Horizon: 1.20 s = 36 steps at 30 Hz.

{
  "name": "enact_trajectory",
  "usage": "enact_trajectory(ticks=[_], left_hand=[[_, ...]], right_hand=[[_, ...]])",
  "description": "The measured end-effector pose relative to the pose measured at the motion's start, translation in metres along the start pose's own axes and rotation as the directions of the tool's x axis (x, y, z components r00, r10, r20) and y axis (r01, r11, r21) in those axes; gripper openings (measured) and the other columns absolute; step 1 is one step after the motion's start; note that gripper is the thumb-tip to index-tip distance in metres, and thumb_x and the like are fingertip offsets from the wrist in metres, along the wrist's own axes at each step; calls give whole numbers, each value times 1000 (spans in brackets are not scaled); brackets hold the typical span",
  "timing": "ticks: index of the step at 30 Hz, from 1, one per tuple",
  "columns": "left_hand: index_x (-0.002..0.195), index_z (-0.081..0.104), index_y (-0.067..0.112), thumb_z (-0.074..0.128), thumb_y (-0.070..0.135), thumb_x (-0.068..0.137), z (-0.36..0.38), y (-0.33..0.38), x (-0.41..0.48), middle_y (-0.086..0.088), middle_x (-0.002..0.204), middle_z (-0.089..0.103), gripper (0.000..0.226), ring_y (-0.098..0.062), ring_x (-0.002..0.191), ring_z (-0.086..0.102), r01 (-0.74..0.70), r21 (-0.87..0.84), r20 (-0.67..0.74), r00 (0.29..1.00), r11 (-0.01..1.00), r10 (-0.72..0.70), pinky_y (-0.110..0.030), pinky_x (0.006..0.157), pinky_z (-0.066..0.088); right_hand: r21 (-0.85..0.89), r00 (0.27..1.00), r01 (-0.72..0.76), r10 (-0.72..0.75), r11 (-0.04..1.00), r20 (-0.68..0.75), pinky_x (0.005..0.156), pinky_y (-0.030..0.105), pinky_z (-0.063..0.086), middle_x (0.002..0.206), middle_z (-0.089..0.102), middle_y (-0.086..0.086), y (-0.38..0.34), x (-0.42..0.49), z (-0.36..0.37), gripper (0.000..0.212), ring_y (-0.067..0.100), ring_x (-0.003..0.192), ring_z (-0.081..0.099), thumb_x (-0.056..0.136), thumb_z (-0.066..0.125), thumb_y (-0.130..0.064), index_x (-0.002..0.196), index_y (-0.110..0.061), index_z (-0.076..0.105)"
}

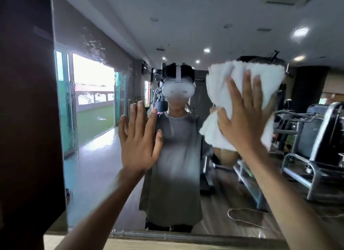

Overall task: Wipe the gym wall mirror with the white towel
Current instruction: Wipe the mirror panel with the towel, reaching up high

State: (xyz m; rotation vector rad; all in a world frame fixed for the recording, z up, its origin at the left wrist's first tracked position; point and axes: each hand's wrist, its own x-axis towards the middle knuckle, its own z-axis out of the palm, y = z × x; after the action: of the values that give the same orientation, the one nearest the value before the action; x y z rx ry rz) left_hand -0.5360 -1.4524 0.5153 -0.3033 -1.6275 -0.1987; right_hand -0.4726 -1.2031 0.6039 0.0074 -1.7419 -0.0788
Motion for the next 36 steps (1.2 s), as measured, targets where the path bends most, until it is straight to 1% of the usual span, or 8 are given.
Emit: enact_trajectory(ticks=[6, 11, 16, 19, 25, 28, 33, 36], left_hand=[[153, 40, 12, 41, 37, 99, -3, -3, 0, -18, 162, 27, 59, -33, 152, 20, -20, 8, -2, 1000, 1000, 20, -50, 123, 9], [150, 45, 13, 42, 38, 98, -5, -4, 2, -18, 160, 32, 57, -32, 152, 23, -13, -20, 6, 1000, 1000, 13, -53, 123, 10], [132, 52, 16, 40, 40, 93, -24, -10, 54, -20, 127, 59, 47, -41, 125, 53, 19, -80, 34, 999, 997, -16, -48, 119, 12], [136, 47, 15, 36, 37, 93, -28, -10, 119, -20, 137, 54, 50, -37, 134, 46, 13, -117, -19, 1000, 993, -15, -50, 119, 13], [158, 30, 20, 31, 34, 99, -13, -21, 158, -9, 166, 20, 60, -24, 155, 11, -53, -69, -8, 999, 996, 53, -47, 124, 1], [158, 28, 22, 30, 34, 100, -11, -21, 157, -8, 167, 16, 60, -22, 155, 7, -49, -75, 0, 999, 996, 50, -51, 124, 3], [158, 29, 18, 30, 33, 99, -6, -15, 156, -11, 166, 18, 61, -25, 155, 8, -34, -66, -2, 999, 997, 34, -57, 123, 8], [158, 30, 20, 31, 32, 99, -7, -16, 155, -11, 166, 21, 60, -25, 155, 10, -33, -77, -7, 999, 996, 33, -57, 122, 11]], right_hand=[[-30, 980, 197, -197, 980, 4, 115, 63, 13, 166, 17, 7, -69, 18, 8, 74, 27, 154, 14, 89, 43, -51, 157, -27, 28], [-76, 850, 526, -518, 847, 98, 117, 61, 16, 167, 16, 4, -19, -45, 6, 80, 25, 154, 15, 82, 48, -48, 156, -30, 25], [-56, 985, 164, -161, 985, 58, 117, 64, 12, 166, 15, 2, 21, 31, -8, 71, 24, 153, 13, 88, 38, -52, 154, -29, 31], [-30, 999, 31, -32, 999, -7, 117, 63, 10, 166, 17, 3, -13, 98, -10, 70, 24, 153, 14, 89, 35, -52, 155, -27, 32], [-106, 867, 496, -497, 862, 19, 118, 63, 14, 167, 18, 2, -43, 65, -2, 74, 25, 153, 17, 85, 46, -51, 155, -28, 35], [-106, 803, 596, -594, 796, 53, 117, 60, 15, 166, 19, 0, -3, 41, -5, 78, 23, 153, 18, 80, 48, -51, 155, -33, 30], [-95, 974, 227, -228, 969, -2, 110, 65, 27, 164, 27, 4, 34, 122, -22, 67, 28, 150, 25, 89, 36, -48, 153, -26, 36], [-50, 999, 10, -12, 999, -39, 114, 66, 16, 166, 19, 4, -4, 181, -24, 73, 27, 152, 17, 88, 22, -53, 155, -26, 31]])
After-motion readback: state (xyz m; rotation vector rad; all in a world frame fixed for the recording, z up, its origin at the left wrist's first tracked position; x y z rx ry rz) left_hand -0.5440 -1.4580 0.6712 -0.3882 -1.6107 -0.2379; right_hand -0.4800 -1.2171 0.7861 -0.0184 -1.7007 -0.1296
